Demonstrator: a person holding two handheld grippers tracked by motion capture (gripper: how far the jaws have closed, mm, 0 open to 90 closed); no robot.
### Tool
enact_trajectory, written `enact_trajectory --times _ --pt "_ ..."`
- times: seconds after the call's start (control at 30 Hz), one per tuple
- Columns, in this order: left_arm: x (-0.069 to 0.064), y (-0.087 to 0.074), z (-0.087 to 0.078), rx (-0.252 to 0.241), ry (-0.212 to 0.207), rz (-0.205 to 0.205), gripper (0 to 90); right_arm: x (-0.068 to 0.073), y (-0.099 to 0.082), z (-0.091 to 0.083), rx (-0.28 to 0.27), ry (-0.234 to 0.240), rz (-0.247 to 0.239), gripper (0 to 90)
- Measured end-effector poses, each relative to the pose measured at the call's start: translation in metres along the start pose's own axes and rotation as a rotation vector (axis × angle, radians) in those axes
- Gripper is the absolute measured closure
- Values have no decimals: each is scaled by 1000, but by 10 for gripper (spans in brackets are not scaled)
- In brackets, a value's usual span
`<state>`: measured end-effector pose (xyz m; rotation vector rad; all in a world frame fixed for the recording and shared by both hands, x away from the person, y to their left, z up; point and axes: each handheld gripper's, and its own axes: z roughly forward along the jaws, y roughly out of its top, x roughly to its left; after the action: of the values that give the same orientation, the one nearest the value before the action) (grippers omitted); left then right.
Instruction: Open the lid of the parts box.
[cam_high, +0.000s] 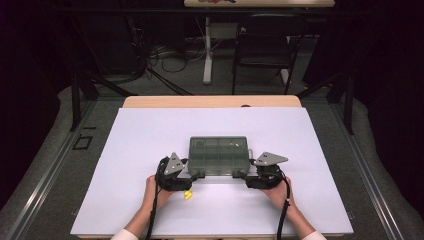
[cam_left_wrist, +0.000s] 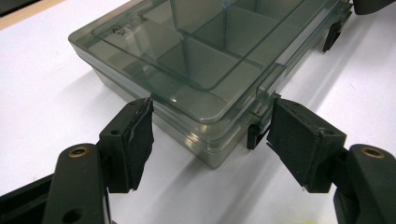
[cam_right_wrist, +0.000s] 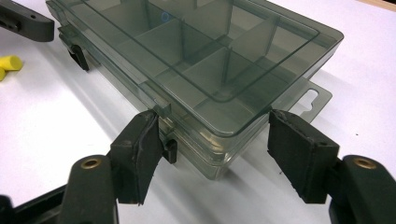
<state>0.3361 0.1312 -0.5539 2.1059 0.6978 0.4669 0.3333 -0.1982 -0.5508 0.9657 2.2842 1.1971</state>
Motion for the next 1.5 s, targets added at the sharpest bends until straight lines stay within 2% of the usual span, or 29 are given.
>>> enact_trajectory --times 0.1,0.27,0.47,0.57,0.87,1.03,1.17,1.23,1.5 --pt "0 0 0 3 0 1 286 0 0 -1 -6 -4 -1 354" --pt "-1 1 -3 -14 29 2 281 -1 1 -3 -18 -8 0 400" --pt "-6 3 -7 -53 68 31 348 -2 1 -5 -37 -10 13 425" --pt "-7 3 -6 -49 84 47 385 -3 1 -6 -42 -16 16 442" --pt "-11 3 -8 -90 123 66 416 -4 2 -8 -64 -8 38 466" --pt "-15 2 -9 -114 162 96 433 -4 2 -8 -61 -11 31 471" --pt "-15 2 -10 -125 164 103 446 -4 3 -7 -45 -19 21 429" --pt "-15 2 -10 -122 163 102 448 -5 3 -6 -30 -16 38 408" --pt "-14 2 -11 -132 159 95 466 -1 7 -13 -67 -74 -17 433"
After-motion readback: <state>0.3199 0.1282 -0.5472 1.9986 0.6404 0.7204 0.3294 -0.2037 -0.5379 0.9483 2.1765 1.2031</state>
